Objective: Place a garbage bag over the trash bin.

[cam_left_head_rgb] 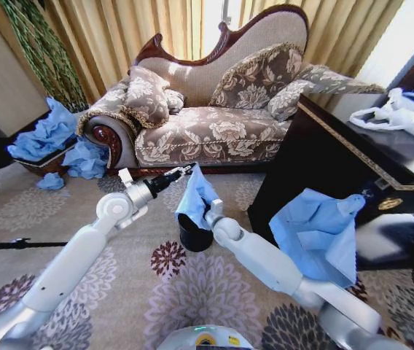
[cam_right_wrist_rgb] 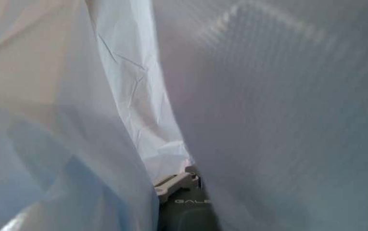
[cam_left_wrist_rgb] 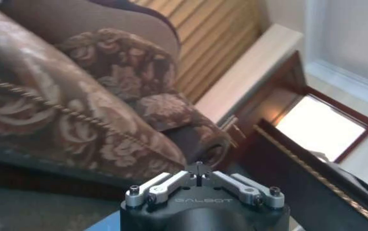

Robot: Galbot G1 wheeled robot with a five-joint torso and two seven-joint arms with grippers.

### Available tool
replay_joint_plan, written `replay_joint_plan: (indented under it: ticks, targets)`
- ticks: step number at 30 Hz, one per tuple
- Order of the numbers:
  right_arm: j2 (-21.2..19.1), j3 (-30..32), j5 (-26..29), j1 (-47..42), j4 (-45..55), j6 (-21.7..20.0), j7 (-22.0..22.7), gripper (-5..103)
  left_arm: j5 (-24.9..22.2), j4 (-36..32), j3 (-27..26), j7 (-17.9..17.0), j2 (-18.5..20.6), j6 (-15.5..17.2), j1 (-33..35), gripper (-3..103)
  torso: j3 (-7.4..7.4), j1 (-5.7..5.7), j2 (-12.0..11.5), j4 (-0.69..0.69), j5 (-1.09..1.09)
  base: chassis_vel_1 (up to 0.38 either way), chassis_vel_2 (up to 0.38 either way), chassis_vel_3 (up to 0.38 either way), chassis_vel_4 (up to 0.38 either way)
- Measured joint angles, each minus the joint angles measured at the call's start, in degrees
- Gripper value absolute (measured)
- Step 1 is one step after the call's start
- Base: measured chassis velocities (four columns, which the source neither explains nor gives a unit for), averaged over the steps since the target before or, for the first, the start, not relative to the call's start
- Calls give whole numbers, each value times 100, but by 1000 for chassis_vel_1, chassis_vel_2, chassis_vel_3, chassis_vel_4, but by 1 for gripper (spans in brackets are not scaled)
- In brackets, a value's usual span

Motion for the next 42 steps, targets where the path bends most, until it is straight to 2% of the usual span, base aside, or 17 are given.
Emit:
replay_joint_plan:
  ticks: [4, 7, 13, 17, 18, 22, 23, 26, 27, 31, 35, 39, 42]
  targets:
    - [111, -114, 151, 104, -209, -92, -5, 0, -26, 294, -25, -37, -96, -35, 47, 0, 0, 0, 0, 1, 0, 0, 0, 0, 0]
    - [250, -252, 316, 227, -506, -203, -3, 0, -49, 634, -91, -179, -305, -100, 179, 0, 0, 0, 0, 0, 0, 0, 0, 0, 0]
    - [362, -366, 455, 412, -817, -366, -20, 0, -59, 690, -144, -342, -531, -157, 381, 0, 0, 0, 0, 2, 1, 0, 0, 0, 0]
    - [401, -394, 1057, 604, -773, -945, 359, 0, -65, 579, -146, -478, -731, -199, 476, 0, 0, 0, 0, -1, 2, 0, 0, 0, 0]
    - [401, -394, 1057, 604, -773, -945, 359, 0, -65, 579, -146, -478, -731, -199, 476, 0, 0, 0, 0, -1, 2, 0, 0, 0, 0]
    - [554, -302, 1741, 832, -725, -1846, 1131, 0, -71, 491, -157, -558, -872, -218, 522, 0, 0, 0, 0, 1, 2, 0, 0, 0, 0]
    - [554, -302, 1741, 832, -725, -1846, 1131, 0, -71, 491, -157, -558, -872, -218, 522, 0, 0, 0, 0, 1, 2, 0, 0, 0, 0]
    - [574, -279, 2291, 995, -640, -2456, 1539, 0, -90, 424, -172, -604, -954, -221, 526, 0, 0, 0, 0, 0, 2, 0, 0, 0, 0]
    - [574, -279, 2291, 995, -640, -2456, 1539, 0, -90, 424, -172, -604, -954, -221, 526, 0, 0, 0, 0, 0, 2, 0, 0, 0, 0]
    - [479, -335, 3128, 1148, -471, -3328, 1855, 0, -191, 316, -213, -700, -1056, -224, 527, 0, 0, 0, 0, -1, 1, 0, 0, 0, 0]
    - [577, -380, 3391, 1184, -607, -3559, 1978, 0, -256, 260, -252, -794, -1143, -239, 529, 0, 0, -1, 0, 0, 2, 0, 0, 0, 0]
    - [697, -320, 3349, 1164, -820, -3545, 1980, 0, -261, 321, -244, -844, -1212, -282, 481, 0, 0, 0, 0, 4, 1, 0, 0, 0, 0]
    - [740, -274, 3288, 1127, -1038, -3537, 1975, 0, -262, 520, -194, -903, -1376, -326, 370, 0, 0, 0, 0, -1, 1, 0, 0, 0, 0]
